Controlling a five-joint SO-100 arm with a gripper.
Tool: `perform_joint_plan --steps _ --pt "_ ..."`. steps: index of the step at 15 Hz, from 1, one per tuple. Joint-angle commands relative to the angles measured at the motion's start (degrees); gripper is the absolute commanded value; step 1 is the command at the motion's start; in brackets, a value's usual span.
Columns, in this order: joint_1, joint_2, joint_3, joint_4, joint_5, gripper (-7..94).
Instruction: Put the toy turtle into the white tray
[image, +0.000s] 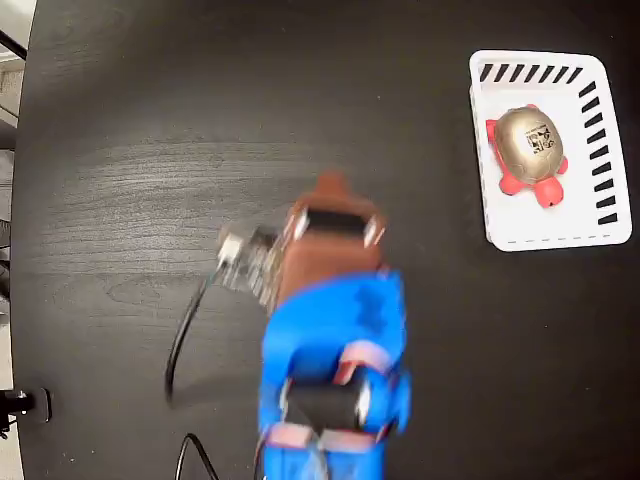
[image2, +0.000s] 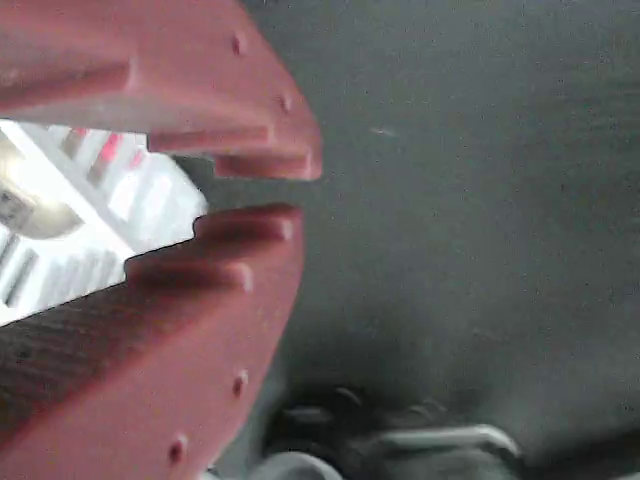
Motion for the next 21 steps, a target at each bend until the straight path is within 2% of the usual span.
perform_joint_plan --steps 1,4,10,17,21 --pt "-3.2 18.5 13.5 -2.0 -0.7 0" --pt "-4.9 37.4 30.6 0.5 -2.2 0" --pt "-2.9 59.7 40.6 18.6 -1.3 0" --pt "-2.7 64.9 39.9 33.4 -0.1 0" --pt "-1.9 65.0 39.9 33.4 -0.1 0"
